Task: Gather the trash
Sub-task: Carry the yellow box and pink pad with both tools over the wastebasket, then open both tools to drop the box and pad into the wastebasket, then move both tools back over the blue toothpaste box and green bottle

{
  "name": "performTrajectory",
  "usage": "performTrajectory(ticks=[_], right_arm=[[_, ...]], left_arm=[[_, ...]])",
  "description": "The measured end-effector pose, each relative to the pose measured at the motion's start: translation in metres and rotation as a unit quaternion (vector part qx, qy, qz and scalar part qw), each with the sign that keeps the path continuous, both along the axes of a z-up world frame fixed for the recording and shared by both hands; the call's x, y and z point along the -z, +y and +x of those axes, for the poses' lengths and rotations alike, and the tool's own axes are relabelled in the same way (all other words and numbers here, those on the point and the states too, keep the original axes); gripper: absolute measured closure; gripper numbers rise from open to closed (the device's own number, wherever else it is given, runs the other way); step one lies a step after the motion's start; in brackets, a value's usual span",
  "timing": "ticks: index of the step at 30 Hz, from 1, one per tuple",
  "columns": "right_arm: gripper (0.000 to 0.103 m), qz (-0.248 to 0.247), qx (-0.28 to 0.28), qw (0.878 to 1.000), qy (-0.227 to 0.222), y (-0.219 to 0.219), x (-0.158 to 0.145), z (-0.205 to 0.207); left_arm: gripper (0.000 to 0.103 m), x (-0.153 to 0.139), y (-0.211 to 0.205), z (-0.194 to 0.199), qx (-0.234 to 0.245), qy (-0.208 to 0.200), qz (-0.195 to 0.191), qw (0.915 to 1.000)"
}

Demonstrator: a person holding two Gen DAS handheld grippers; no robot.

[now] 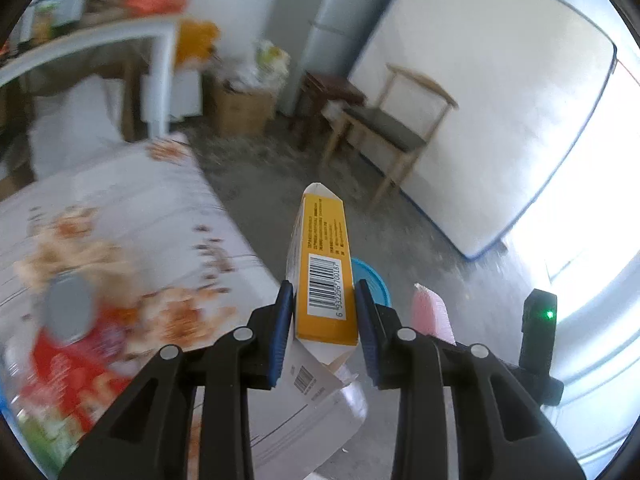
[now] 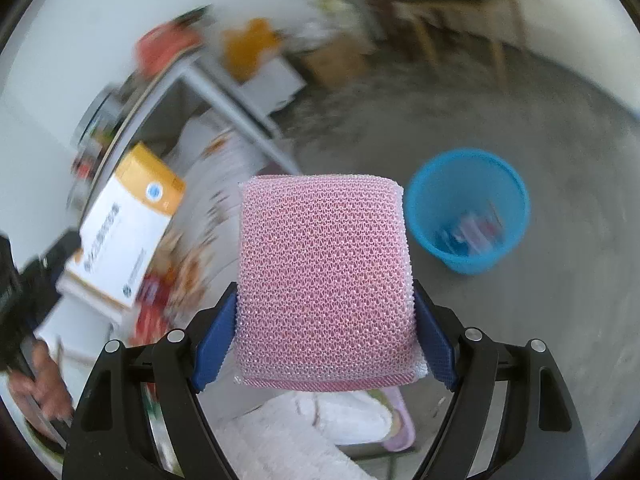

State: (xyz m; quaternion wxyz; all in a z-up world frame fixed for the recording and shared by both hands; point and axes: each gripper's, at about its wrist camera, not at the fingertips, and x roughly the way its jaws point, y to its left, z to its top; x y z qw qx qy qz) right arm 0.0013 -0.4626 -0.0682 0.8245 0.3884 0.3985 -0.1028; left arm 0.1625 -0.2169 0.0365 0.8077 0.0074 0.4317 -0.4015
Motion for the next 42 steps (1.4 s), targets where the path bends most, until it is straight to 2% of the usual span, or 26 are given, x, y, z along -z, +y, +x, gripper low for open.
performTrajectory(ticks=[4, 7, 10, 13, 14, 15, 16, 18, 20, 22, 28, 34, 42], right_arm=[[0.026, 0.064, 0.057, 0.996, 0.017, -0.05, 0.037, 0.0], [0.026, 0.094, 0.08, 0.992, 0.027, -0.075, 0.057, 0.01], [0.026, 0.113, 0.099, 0.988, 0.032, -0.1, 0.072, 0.024], [0.023, 0.115, 0.114, 0.986, 0.023, -0.129, 0.083, 0.046], [0.019, 0.111, 0.118, 0.987, 0.024, -0.135, 0.087, 0.053], [0.017, 0.104, 0.125, 0.986, 0.027, -0.143, 0.095, 0.06], [0.015, 0.099, 0.131, 0.986, 0.032, -0.148, 0.104, 0.066], [0.015, 0.097, 0.138, 0.984, 0.054, -0.157, 0.121, 0.073], [0.015, 0.103, 0.151, 0.98, 0.077, -0.156, 0.135, 0.074], [0.015, 0.111, 0.148, 0.98, 0.074, -0.15, 0.139, 0.068], [0.015, 0.102, 0.132, 0.984, 0.056, -0.122, 0.126, 0.039], [0.015, 0.084, 0.108, 0.99, 0.02, -0.099, 0.09, 0.02], [0.015, 0.05, 0.028, 0.998, -0.033, -0.048, 0.024, 0.025]], left_arm=[[0.072, 0.031, -0.07, 0.017, 0.049, 0.041, 0.034, 0.9974], [0.072, 0.055, -0.117, 0.027, 0.073, 0.062, 0.054, 0.9939], [0.072, 0.078, -0.163, 0.037, 0.087, 0.071, 0.074, 0.9909], [0.069, 0.096, -0.2, 0.05, 0.089, 0.078, 0.07, 0.9906], [0.059, 0.103, -0.212, 0.055, 0.09, 0.079, 0.068, 0.9905], [0.041, 0.112, -0.224, 0.06, 0.091, 0.082, 0.075, 0.9897], [0.037, 0.118, -0.231, 0.063, 0.087, 0.08, 0.084, 0.9895], [0.036, 0.131, -0.239, 0.07, 0.07, 0.075, 0.104, 0.9893], [0.036, 0.136, -0.234, 0.071, 0.061, 0.08, 0.11, 0.9888], [0.035, 0.133, -0.224, 0.072, 0.057, 0.084, 0.099, 0.9899], [0.033, 0.1, -0.182, 0.06, 0.044, 0.052, 0.088, 0.9938], [0.028, 0.052, -0.129, 0.032, 0.039, 0.029, 0.07, 0.9964], [0.022, -0.003, -0.039, -0.006, 0.031, -0.001, 0.031, 0.999]])
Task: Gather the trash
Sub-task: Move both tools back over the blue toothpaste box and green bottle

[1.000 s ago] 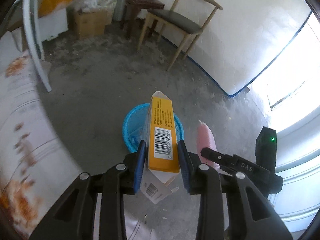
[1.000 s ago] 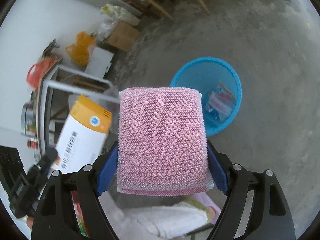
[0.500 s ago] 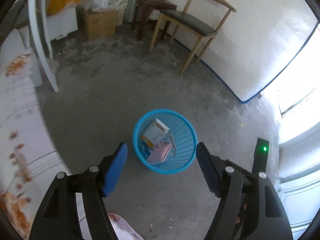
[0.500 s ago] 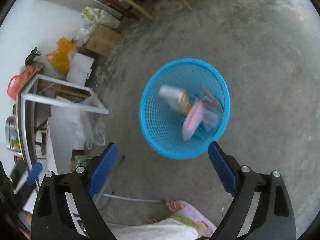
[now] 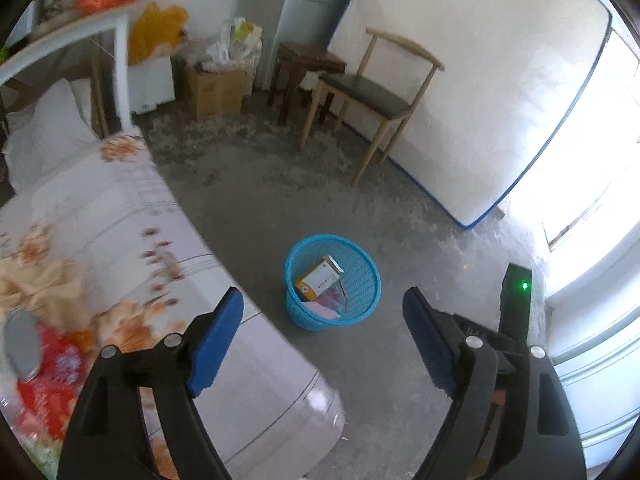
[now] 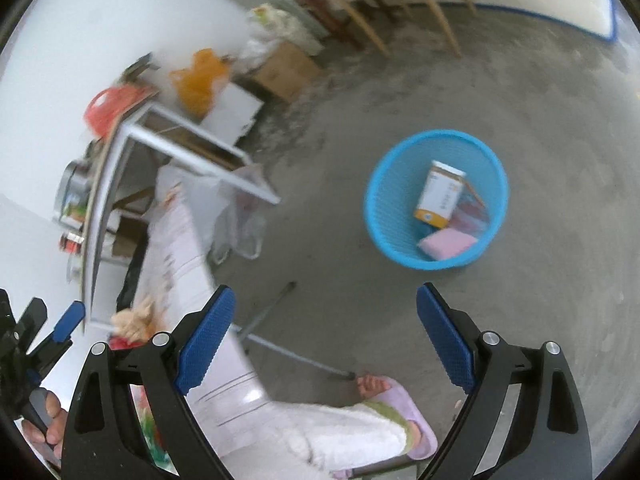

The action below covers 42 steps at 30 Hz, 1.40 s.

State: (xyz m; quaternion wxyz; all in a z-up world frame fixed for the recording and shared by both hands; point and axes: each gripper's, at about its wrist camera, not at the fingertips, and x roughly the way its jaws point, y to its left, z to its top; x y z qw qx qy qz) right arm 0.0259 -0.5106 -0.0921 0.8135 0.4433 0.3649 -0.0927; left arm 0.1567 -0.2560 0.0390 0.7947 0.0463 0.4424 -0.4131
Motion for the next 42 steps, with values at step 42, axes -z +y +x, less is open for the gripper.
performTrajectory(ticks=[42], right_arm=[[0.015, -0.015, -0.443, 0.896, 0.037, 0.396, -0.052, 0.149]], left_arm=[[0.019, 0.067, 0.411, -0.032, -0.353, -0.009, -0.006, 0.9355]])
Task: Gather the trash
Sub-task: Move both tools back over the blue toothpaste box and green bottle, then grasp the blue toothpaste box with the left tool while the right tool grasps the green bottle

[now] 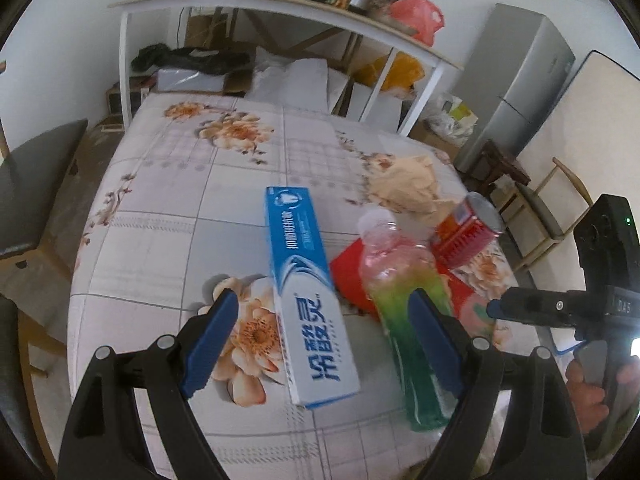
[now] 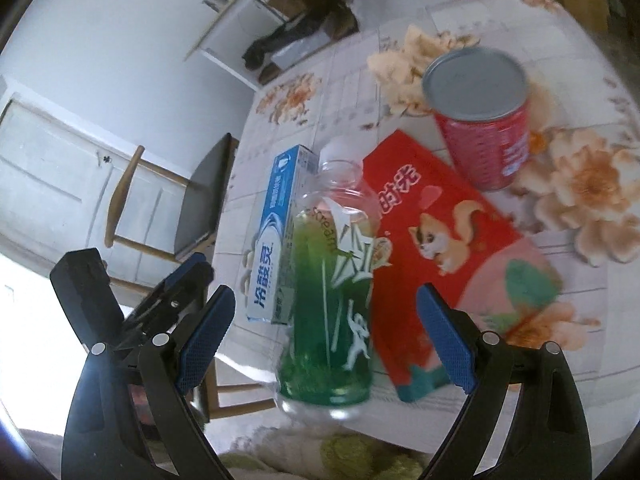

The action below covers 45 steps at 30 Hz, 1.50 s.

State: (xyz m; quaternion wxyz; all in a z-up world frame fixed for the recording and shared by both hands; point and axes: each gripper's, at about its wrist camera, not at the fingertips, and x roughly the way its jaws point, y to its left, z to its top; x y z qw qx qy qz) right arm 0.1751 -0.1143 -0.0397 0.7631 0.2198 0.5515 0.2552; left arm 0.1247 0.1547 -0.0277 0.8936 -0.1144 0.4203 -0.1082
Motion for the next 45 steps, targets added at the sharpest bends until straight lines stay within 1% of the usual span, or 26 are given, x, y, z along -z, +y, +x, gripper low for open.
performTrajectory(ticks=[2, 5, 11, 16, 19, 21, 25, 27, 29, 31, 33, 35, 40, 45], right_arm=[[0.015, -0.005, 0.002, 1.0, 0.011, 0.007, 0.004, 0.007], [0.015, -0.016, 0.005, 1.0, 0.025, 0.018, 0.011, 0.014], [0.015, -0.031, 0.005, 0.999, 0.034, 0.032, 0.017, 0.019], [0.015, -0.037, 0.006, 0.999, 0.038, 0.037, 0.024, 0.022], [0.02, -0.037, 0.009, 0.998, 0.043, 0.034, 0.027, 0.022], [0.023, -0.038, 0.012, 0.998, 0.046, 0.035, 0.03, 0.024], [0.031, -0.037, 0.013, 0.998, 0.052, 0.037, 0.035, 0.026], [0.036, -0.031, 0.015, 0.998, 0.057, 0.036, 0.039, 0.026], [0.047, -0.022, 0.018, 0.998, 0.063, 0.034, 0.042, 0.026], [0.048, -0.012, 0.021, 0.998, 0.066, 0.031, 0.044, 0.025], [0.049, -0.005, 0.025, 0.997, 0.067, 0.028, 0.045, 0.024], [0.049, -0.001, 0.027, 0.997, 0.066, 0.026, 0.045, 0.023], [0.049, -0.002, 0.027, 0.998, 0.065, 0.02, 0.044, 0.016], [0.049, -0.013, 0.027, 0.997, 0.067, 0.012, 0.042, 0.004]], left_arm=[[0.019, 0.004, 0.0, 0.005, 0.001, 0.005, -0.003, 1.0], [0.019, 0.015, 0.002, 0.017, 0.0, 0.025, -0.004, 0.9997], [0.019, 0.028, -0.001, 0.036, 0.006, 0.04, 0.012, 0.9991], [0.025, 0.035, -0.007, 0.05, 0.007, 0.053, 0.019, 0.9984], [0.029, 0.037, -0.011, 0.057, 0.007, 0.056, 0.028, 0.998], [0.034, 0.039, -0.013, 0.06, 0.008, 0.061, 0.035, 0.9975], [0.04, 0.047, -0.013, 0.065, 0.006, 0.08, 0.03, 0.9963], [0.044, 0.05, -0.012, 0.067, 0.004, 0.086, 0.025, 0.996], [0.048, 0.052, -0.011, 0.067, 0.006, 0.088, 0.018, 0.9959], [0.053, 0.054, -0.009, 0.069, 0.006, 0.094, 0.007, 0.9955], [0.054, 0.055, -0.005, 0.068, 0.003, 0.093, -0.001, 0.9956], [0.054, 0.055, -0.004, 0.067, 0.001, 0.092, -0.002, 0.9958], [0.054, 0.053, -0.004, 0.059, 0.008, 0.095, 0.005, 0.9955], [0.054, 0.052, -0.002, 0.034, 0.033, 0.105, 0.019, 0.9938]])
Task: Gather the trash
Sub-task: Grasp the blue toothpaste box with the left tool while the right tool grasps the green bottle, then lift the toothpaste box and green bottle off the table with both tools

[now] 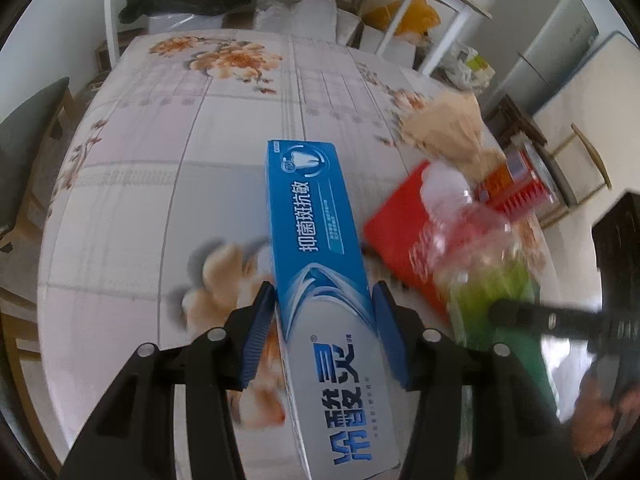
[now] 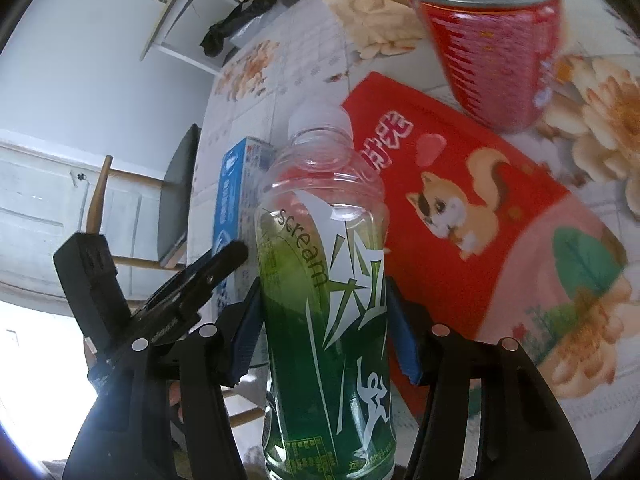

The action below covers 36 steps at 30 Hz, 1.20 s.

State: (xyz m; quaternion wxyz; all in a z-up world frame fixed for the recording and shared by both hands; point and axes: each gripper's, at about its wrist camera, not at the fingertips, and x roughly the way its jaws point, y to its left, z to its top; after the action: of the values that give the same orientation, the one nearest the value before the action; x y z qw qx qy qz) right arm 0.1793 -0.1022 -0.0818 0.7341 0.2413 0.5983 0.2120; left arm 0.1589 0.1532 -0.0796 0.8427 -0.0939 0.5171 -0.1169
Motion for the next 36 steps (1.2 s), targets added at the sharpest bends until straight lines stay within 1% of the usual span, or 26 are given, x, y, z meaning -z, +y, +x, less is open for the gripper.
performTrajectory(ticks=[4, 5, 6, 8, 10, 16, 19, 22, 27, 36], right_arm=[[0.047, -0.019, -0.009, 1.0, -0.007, 0.001, -0.003, -0.006], [0.047, -0.026, -0.012, 1.0, -0.012, 0.003, -0.004, -0.006], [0.047, -0.032, -0.014, 0.999, -0.016, 0.004, -0.005, -0.005], [0.044, -0.043, -0.017, 0.999, -0.023, 0.009, -0.007, -0.004], [0.042, -0.042, -0.018, 0.999, -0.023, 0.01, -0.006, -0.003], [0.042, -0.039, -0.013, 0.999, -0.017, 0.012, -0.001, 0.003], [0.041, -0.032, -0.008, 0.999, -0.015, 0.009, 0.002, 0.002], [0.041, -0.023, -0.005, 1.0, -0.014, 0.006, 0.003, 0.003], [0.041, -0.017, -0.006, 1.0, -0.012, 0.007, 0.005, 0.005], [0.04, -0.023, -0.011, 1.0, -0.009, 0.014, 0.006, 0.008]], left_arm=[[0.053, -0.002, -0.002, -0.015, 0.016, 0.01, 0.016, 0.9997], [0.05, -0.003, -0.004, -0.016, 0.015, 0.007, 0.021, 0.9996], [0.046, -0.004, -0.006, -0.016, 0.015, 0.003, 0.027, 0.9995], [0.045, -0.002, -0.009, -0.014, 0.012, 0.0, 0.041, 0.9991], [0.045, 0.002, -0.015, -0.01, 0.016, 0.003, 0.048, 0.9987], [0.045, 0.008, -0.024, -0.002, 0.01, -0.002, 0.076, 0.997], [0.045, 0.009, -0.025, -0.001, 0.008, -0.003, 0.083, 0.9965], [0.046, 0.011, -0.028, 0.0, 0.007, -0.006, 0.093, 0.9957], [0.054, 0.011, -0.029, -0.002, 0.003, -0.013, 0.107, 0.9942], [0.055, 0.012, -0.028, -0.003, 0.0, -0.017, 0.11, 0.9937]])
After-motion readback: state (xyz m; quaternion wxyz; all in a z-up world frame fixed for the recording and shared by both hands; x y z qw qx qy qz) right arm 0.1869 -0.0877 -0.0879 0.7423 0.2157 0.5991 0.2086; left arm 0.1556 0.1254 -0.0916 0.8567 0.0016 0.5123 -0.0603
